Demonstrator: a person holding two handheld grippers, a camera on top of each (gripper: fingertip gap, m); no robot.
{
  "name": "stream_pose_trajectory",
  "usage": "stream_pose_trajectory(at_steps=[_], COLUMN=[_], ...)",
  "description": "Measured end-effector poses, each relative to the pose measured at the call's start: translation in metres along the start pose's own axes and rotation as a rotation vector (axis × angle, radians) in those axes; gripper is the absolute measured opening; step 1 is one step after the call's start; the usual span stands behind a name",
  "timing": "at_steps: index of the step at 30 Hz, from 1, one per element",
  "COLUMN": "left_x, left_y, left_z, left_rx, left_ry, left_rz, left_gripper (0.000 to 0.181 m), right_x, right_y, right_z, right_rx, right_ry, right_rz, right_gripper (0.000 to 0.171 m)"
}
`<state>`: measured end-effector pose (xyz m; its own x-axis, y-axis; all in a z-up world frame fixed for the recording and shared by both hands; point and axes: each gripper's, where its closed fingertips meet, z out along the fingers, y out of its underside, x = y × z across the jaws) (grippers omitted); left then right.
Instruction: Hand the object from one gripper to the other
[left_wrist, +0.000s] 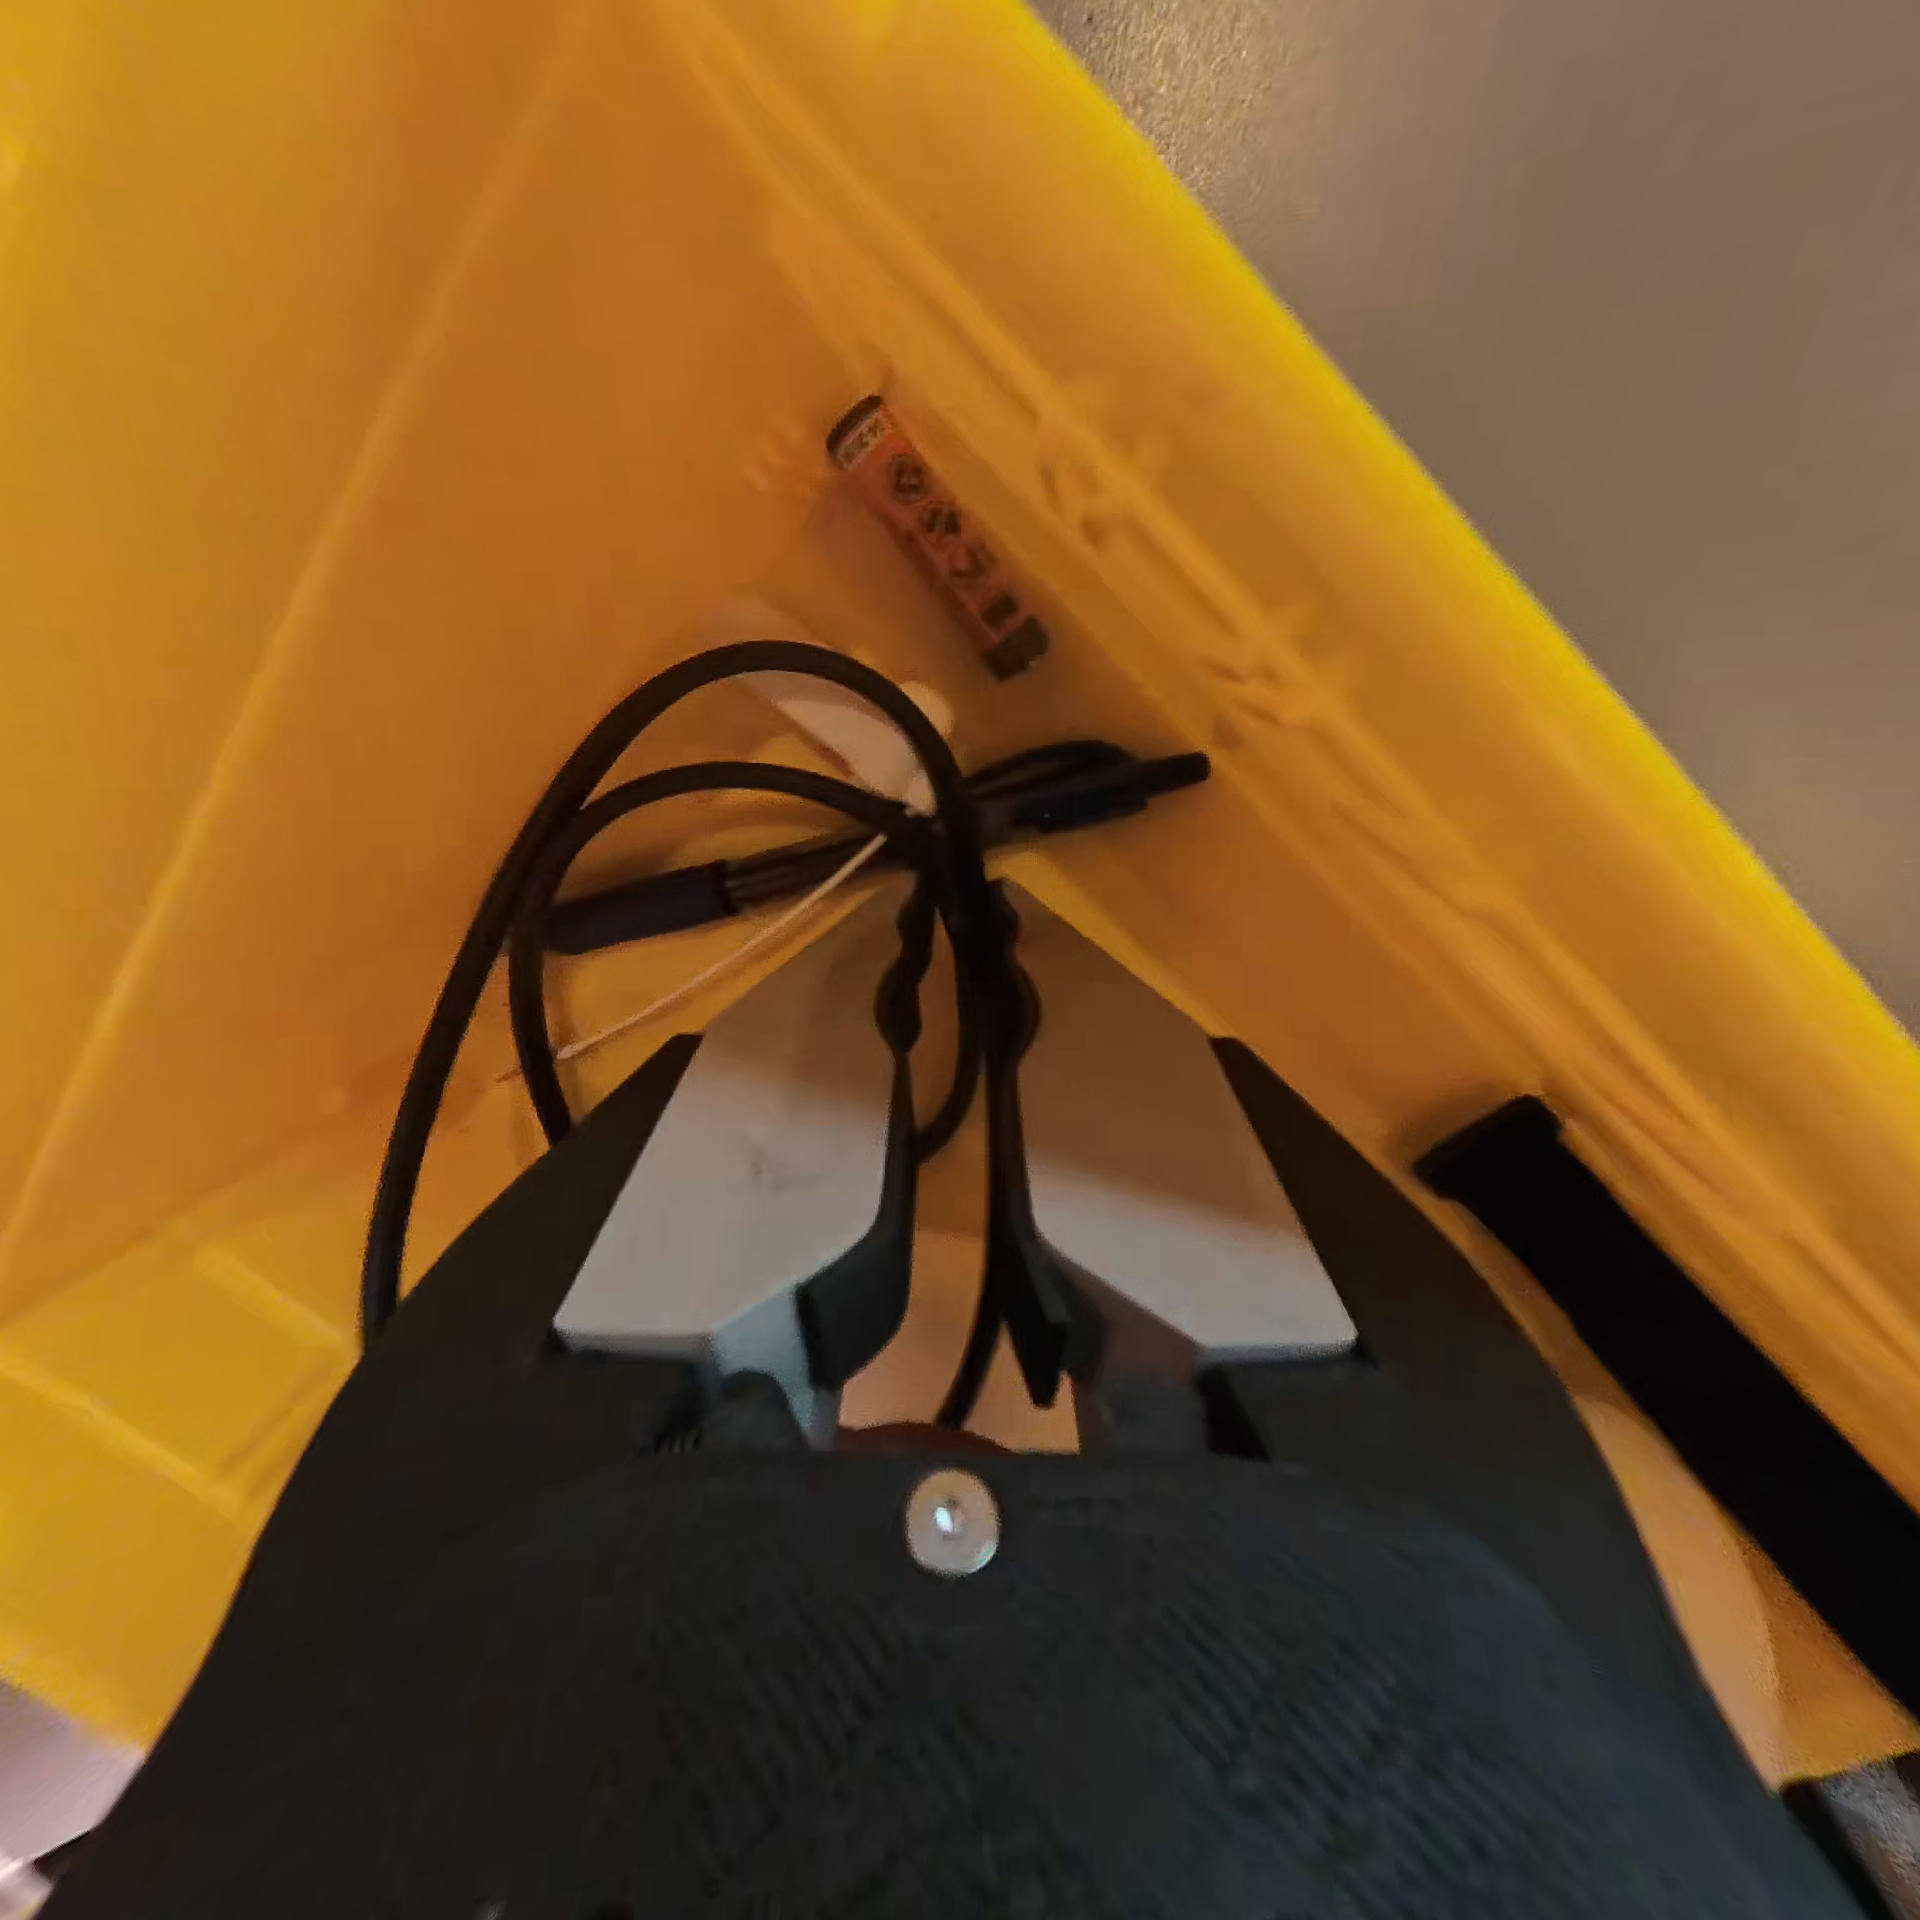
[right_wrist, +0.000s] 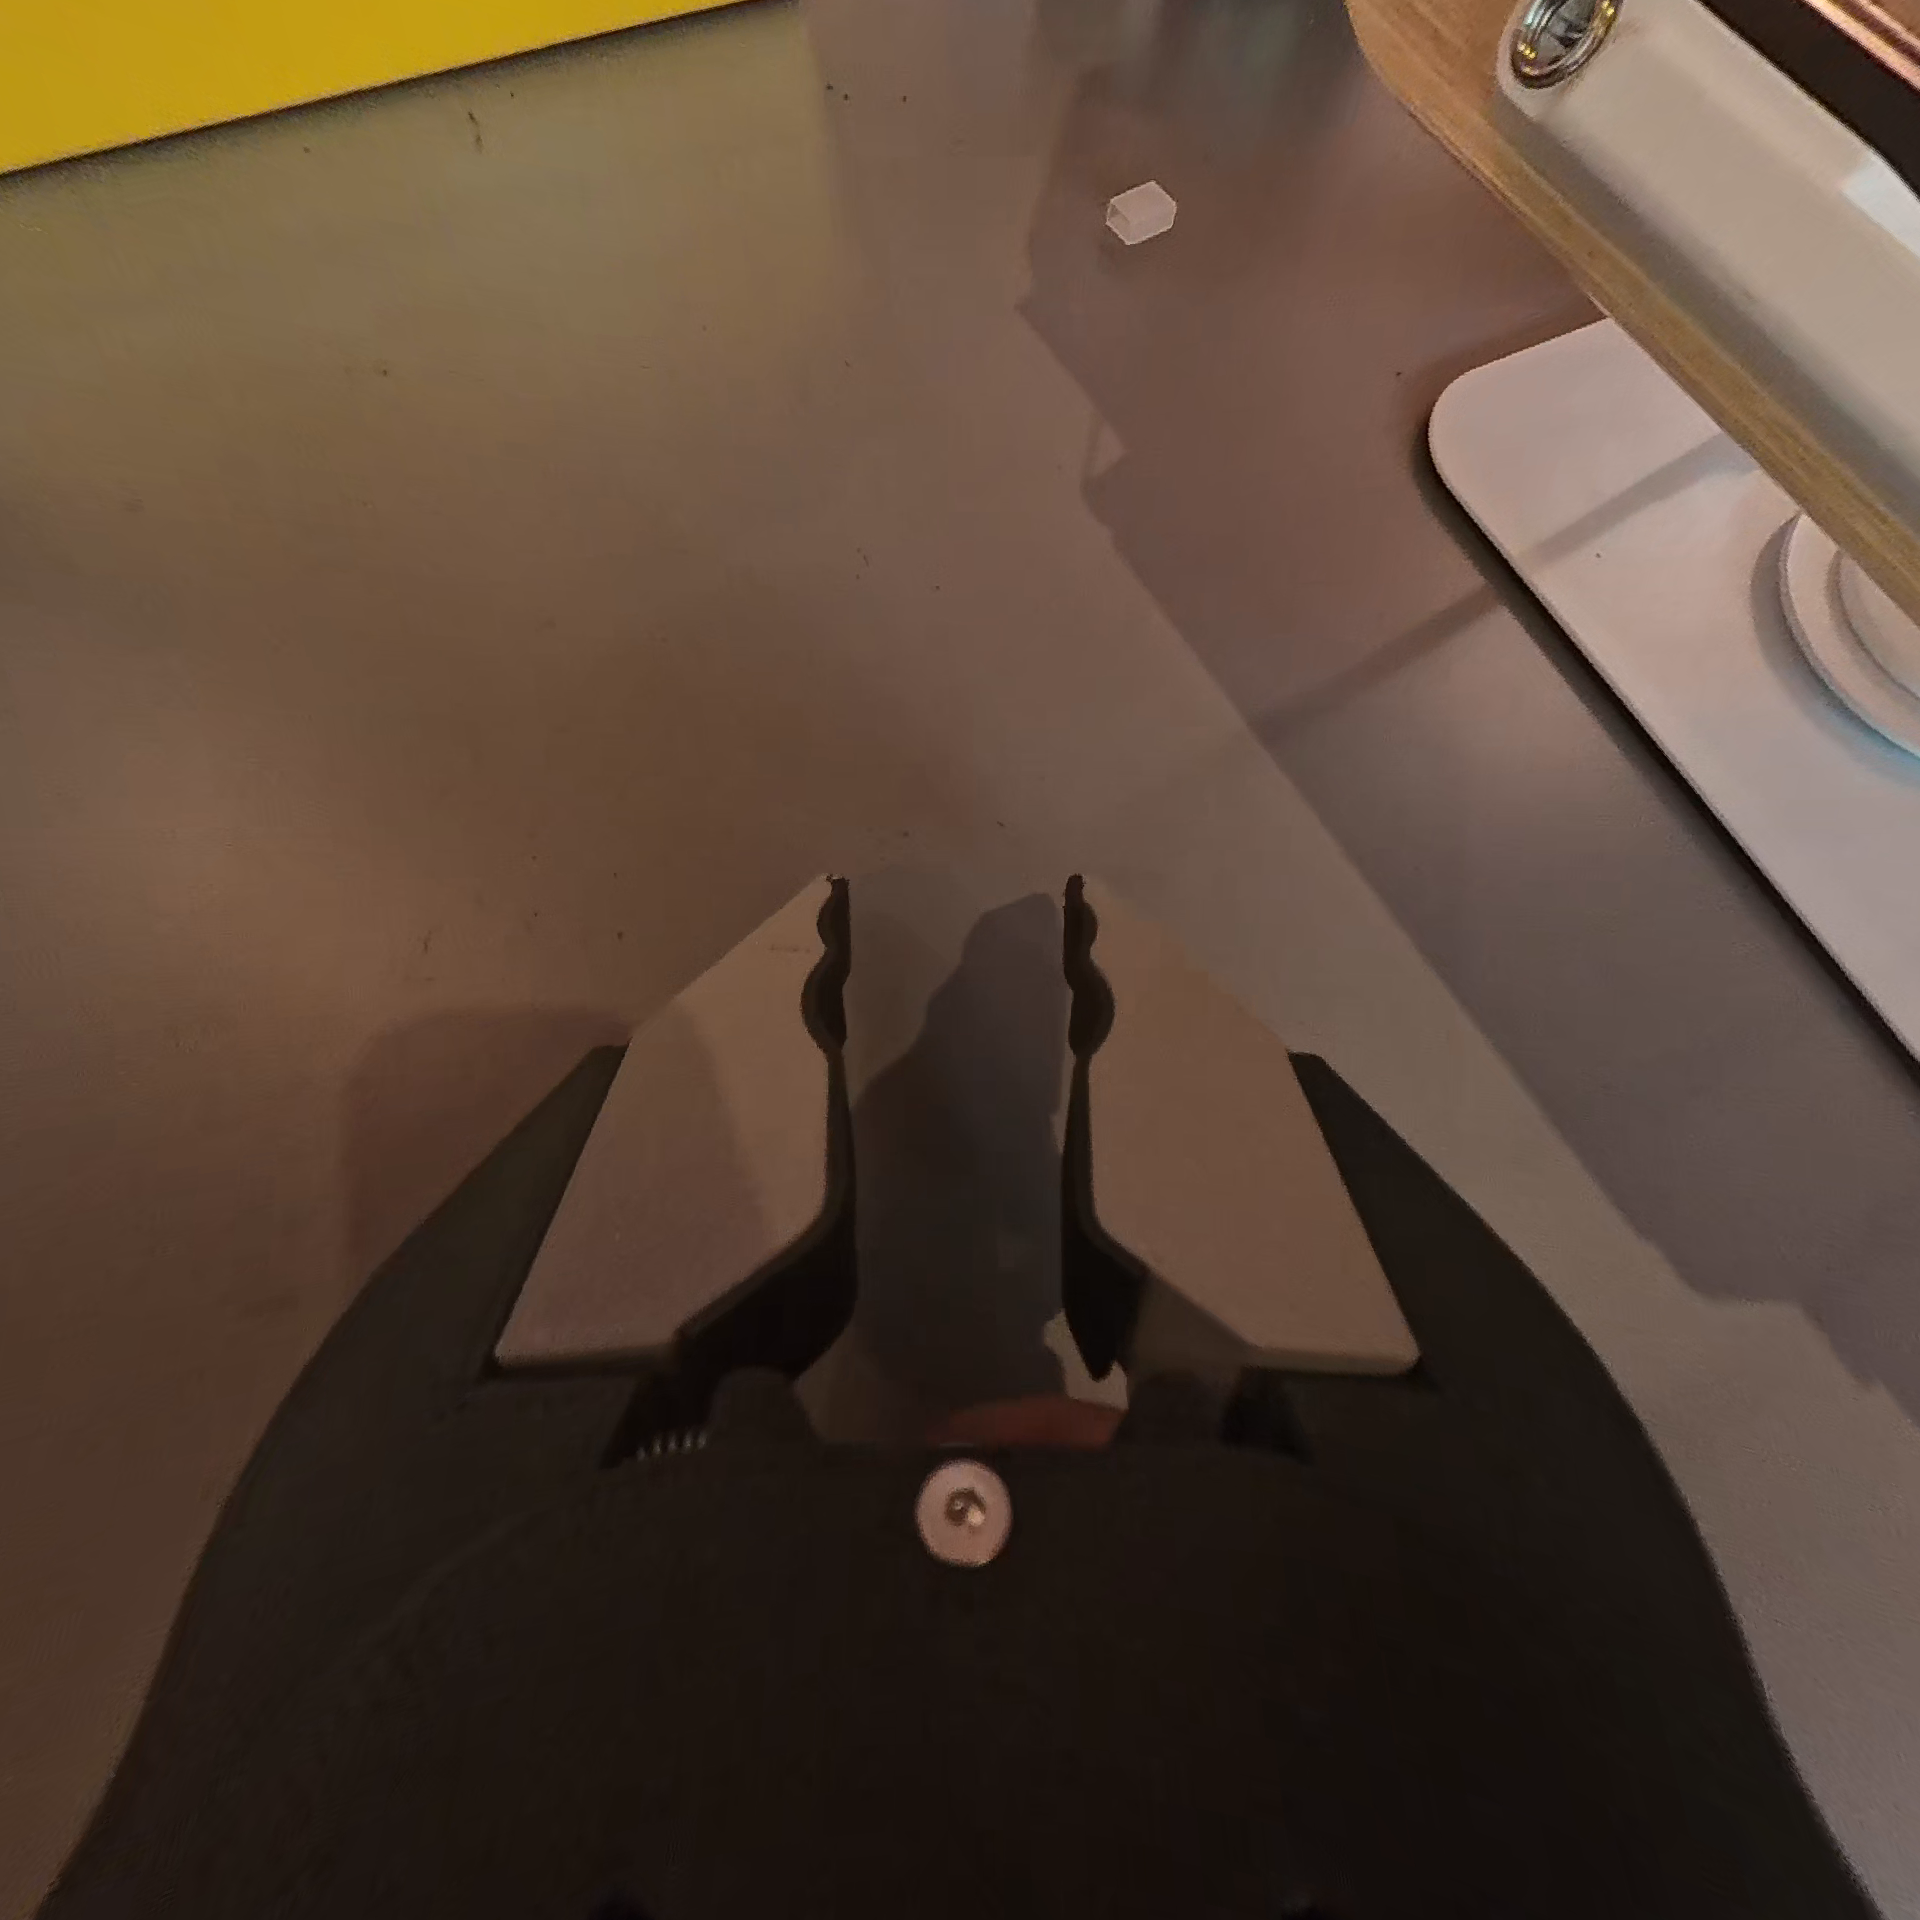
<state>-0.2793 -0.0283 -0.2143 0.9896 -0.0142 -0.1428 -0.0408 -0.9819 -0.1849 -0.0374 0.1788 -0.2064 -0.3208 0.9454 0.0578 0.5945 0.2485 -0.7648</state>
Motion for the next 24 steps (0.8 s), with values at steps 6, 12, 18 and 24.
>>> stream_pose_trajectory(at_steps=[6,12,18,24], left_x=[-0.044,-0.095,-0.012,0.136], left_y=[-0.002,-0.009,-0.063,-0.126], left_z=[-0.074,-0.258,-0.384,-0.314], left_rx=[0.108,0.383,0.742,0.796], left_ry=[-0.315,-0.798,-0.819,-0.275], left_rz=[0.046,-0.02,0.061,0.262], left_gripper=[0.003,0.003,0.004,0.004], right_x=[-0.002,-0.001,0.004,0.03], right_y=[0.0,-0.003,-0.007,-0.008], right_z=[-0.001,-0.005,-0.013,-0.032], right_rx=[0.0,0.034,0.076,0.142], right_ry=[-0.003,0.016,0.088,0.16], right_rz=[-0.013,-0.021,-0.055,0.038], right_gripper=[0.038,0.036,0.03,0.03])
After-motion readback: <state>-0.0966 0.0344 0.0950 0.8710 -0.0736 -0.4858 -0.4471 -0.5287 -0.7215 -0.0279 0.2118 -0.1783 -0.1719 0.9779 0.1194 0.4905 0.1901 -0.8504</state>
